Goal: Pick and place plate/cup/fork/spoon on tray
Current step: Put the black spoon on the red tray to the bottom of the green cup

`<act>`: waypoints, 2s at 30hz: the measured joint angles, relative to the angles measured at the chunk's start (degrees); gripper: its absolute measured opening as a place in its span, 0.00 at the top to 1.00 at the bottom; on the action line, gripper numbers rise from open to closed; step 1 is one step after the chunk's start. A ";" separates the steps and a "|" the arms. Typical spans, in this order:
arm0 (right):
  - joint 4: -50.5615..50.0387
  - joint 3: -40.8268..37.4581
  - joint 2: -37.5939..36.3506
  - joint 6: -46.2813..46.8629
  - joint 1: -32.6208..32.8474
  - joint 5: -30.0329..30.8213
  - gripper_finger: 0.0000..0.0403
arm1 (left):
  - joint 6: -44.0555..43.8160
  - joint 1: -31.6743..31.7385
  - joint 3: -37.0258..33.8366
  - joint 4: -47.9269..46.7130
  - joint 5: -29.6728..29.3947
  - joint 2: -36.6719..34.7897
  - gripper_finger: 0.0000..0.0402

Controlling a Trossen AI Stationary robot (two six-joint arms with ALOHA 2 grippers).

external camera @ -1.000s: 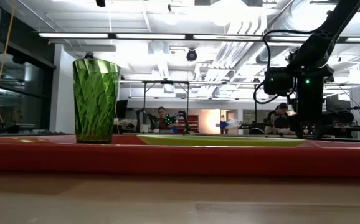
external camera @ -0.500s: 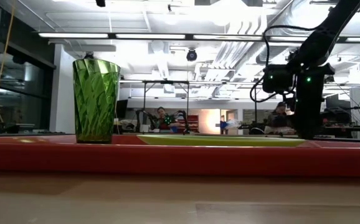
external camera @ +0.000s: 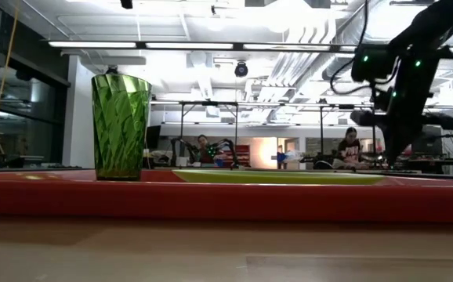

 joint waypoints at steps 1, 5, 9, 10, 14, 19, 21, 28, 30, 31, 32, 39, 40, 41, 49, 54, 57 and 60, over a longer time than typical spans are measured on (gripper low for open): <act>0.00 0.00 -1.43 0.00 0.07 0.10 1.00 | 0.00 0.00 -0.02 -0.04 0.00 0.00 0.53; -0.15 0.04 -6.01 1.31 0.67 -0.35 1.00 | 0.03 0.01 0.00 -0.02 0.00 0.00 0.53; 1.30 0.11 -8.97 1.38 2.45 -3.09 1.00 | 0.04 0.00 -0.02 -0.02 0.00 0.00 0.53; 1.76 0.14 -9.40 1.40 3.17 -4.34 1.00 | 0.07 0.00 -0.02 -0.02 -0.02 0.00 0.53; 3.52 0.15 -9.97 2.85 7.75 -6.96 1.00 | 0.06 0.00 -0.02 -0.03 -0.02 0.00 0.53; 6.98 0.17 -9.82 7.36 14.94 -5.85 1.00 | 0.07 0.02 0.00 -0.02 -0.13 0.00 0.53; 8.30 0.19 -9.84 8.96 17.48 -4.46 1.00 | 0.07 0.01 -0.01 -0.10 -0.13 0.00 0.53; 10.43 0.26 -9.84 12.63 23.21 -0.93 1.00 | 0.05 0.01 -0.02 -0.65 -0.11 0.04 0.53; 11.60 0.26 -9.84 13.00 24.32 -0.35 1.00 | 0.04 0.00 -0.02 -0.66 -0.11 0.04 0.53; 12.38 0.26 -9.84 13.00 24.80 -0.19 1.00 | 0.02 0.00 -0.02 -0.66 -0.11 0.04 0.53; 13.17 0.26 -9.84 12.99 25.24 0.03 1.00 | -0.06 0.01 -0.02 -0.66 -0.11 0.04 0.53; 17.31 0.26 -9.84 12.98 27.46 1.50 1.00 | -0.37 0.00 -0.02 -0.66 -0.09 0.04 0.53; 17.90 0.26 -9.84 12.98 27.69 1.50 1.00 | -0.37 0.00 -0.02 -0.66 -0.09 0.04 0.53; 18.46 0.26 -9.84 12.94 27.95 1.57 1.00 | -0.38 0.00 -0.02 -0.66 -0.09 0.04 0.53; 21.56 0.26 -9.84 12.32 30.09 2.76 1.00 | -0.44 0.02 -0.02 -0.66 -0.07 0.04 0.53; 23.26 0.26 -9.84 11.91 31.06 3.48 1.00 | -0.44 0.00 -0.02 -0.64 -0.35 0.09 0.53; 25.11 0.26 -9.84 11.52 31.46 3.82 1.00 | -0.42 0.00 -0.02 -0.63 -1.20 0.11 0.53; 27.88 0.26 -9.84 10.39 31.86 3.88 1.00 | -0.44 0.01 -0.02 -0.61 -1.52 0.40 0.53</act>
